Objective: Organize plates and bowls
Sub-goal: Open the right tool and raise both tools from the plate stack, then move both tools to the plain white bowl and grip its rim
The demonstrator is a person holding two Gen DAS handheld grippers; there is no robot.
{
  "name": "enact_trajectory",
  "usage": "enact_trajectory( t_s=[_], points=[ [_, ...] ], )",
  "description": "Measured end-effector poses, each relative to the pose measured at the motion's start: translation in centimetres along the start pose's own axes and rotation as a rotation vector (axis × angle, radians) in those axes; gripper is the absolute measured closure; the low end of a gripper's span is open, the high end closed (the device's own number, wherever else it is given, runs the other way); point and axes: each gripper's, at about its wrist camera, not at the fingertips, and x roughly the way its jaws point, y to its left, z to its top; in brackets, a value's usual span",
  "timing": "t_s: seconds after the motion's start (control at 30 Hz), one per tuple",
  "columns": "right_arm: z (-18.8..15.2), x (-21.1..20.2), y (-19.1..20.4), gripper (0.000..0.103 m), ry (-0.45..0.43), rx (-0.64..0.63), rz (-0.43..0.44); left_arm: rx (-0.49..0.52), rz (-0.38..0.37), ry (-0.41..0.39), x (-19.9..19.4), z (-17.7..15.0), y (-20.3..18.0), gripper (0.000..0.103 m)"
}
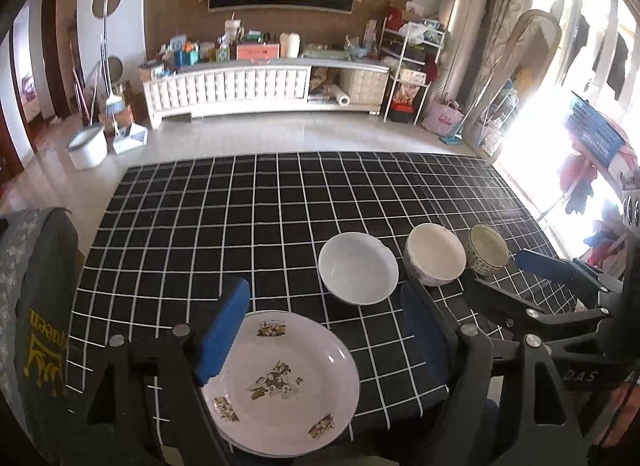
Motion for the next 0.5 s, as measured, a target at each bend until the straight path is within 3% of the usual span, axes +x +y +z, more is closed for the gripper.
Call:
enact_trajectory(
  t_s=[0.37,0.5],
  points=[
    [2.2,3.9,-1.4,0.004,0.052,-0.026,-0.035,-0.001,0.021,0.116,5.6,2.1,1.2,0.027],
    [3.1,5.8,-2.0,0.004,0.101,0.005,0.018,-0.021,0.009,0.172,7.4,3.1,1.8,0.027]
  ],
)
